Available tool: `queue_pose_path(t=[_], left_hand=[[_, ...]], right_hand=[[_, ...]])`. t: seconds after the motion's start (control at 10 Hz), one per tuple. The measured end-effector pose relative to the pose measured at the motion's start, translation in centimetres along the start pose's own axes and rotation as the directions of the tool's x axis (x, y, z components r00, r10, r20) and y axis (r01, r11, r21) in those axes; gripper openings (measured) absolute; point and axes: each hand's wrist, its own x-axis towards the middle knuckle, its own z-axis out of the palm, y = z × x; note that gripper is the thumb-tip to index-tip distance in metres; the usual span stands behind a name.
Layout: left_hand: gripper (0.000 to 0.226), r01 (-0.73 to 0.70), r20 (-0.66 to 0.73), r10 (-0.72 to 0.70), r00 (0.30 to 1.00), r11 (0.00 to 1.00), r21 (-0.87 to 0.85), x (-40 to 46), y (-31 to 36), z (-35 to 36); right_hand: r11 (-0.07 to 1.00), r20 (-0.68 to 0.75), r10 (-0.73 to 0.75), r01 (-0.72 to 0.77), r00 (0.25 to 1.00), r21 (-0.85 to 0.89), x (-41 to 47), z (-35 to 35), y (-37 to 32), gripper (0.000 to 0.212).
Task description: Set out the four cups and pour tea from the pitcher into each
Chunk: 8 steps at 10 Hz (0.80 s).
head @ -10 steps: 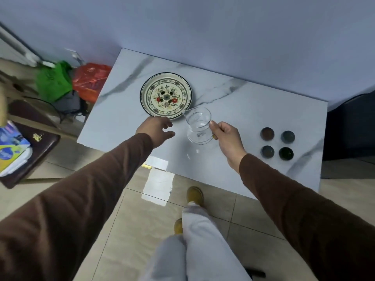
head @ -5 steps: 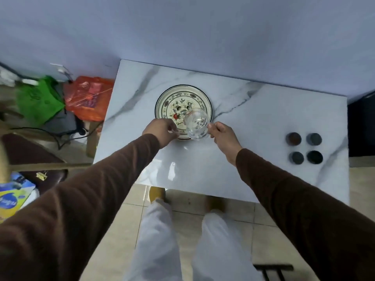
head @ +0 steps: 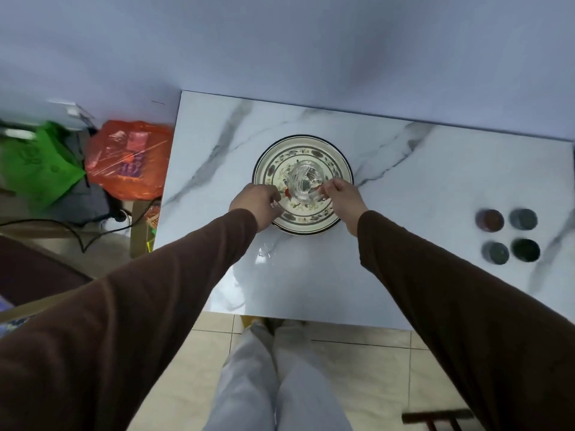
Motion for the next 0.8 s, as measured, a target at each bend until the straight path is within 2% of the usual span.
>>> queue_pose_path(t=[0.4,0.6,0.8], left_hand=[[0.026,0.006,0.008,-0.006,1.0,1.0,0.023,2.3,-0.6,1.3],[0.025,0.007,0.006,-0.007,1.0,0.999,0.05,1.4,0.3,1.4],[0.028,-0.011,-0.005,0.011,1.0,0.999,0.035,-1.5,1.9,-0.3]], right_hand=[[0.999,0.064,0.042,-0.043,0.997,0.015,3.1,0.4,2.2,0.029],[0.98,0.029,-0.038,0.043,0.999,-0.192,2.8,-0.1,2.1,0.028],[0.842,0.041,-0.065,0.077,0.997,-0.534,-1.1,-1.9,2.1,0.045]])
